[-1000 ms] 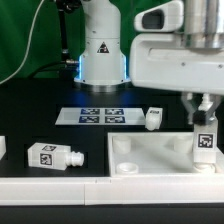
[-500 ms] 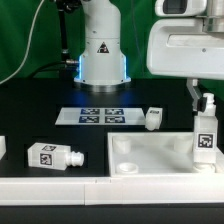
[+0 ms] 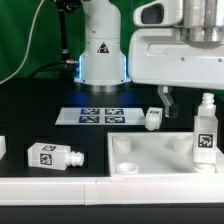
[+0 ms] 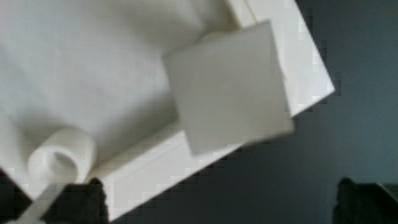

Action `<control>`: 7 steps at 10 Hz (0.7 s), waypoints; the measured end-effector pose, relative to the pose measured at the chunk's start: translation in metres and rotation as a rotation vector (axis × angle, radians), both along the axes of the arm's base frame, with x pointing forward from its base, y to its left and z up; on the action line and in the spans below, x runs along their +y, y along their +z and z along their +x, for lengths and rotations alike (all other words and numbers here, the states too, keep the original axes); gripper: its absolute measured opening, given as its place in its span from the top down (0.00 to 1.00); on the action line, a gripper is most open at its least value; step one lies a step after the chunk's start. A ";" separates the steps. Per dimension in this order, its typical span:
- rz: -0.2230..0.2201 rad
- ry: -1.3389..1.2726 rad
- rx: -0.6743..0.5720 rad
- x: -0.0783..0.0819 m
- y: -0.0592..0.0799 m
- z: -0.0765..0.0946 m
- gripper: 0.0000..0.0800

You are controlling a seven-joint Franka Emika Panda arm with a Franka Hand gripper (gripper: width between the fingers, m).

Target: Assemble one leg

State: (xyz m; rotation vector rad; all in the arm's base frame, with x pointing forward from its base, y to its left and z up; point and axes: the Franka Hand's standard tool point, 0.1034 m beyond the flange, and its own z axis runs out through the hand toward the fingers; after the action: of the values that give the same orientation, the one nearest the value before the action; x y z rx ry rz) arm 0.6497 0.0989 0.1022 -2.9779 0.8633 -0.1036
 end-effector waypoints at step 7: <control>0.003 -0.059 0.005 0.007 -0.010 -0.004 0.44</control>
Offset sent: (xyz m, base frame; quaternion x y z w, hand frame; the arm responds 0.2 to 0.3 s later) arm 0.0000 0.0000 0.0000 0.0000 0.0000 0.0000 1.0000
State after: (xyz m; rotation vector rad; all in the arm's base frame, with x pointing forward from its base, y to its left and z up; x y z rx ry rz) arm 0.6459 0.1058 0.0917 -2.9517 0.9519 -0.0961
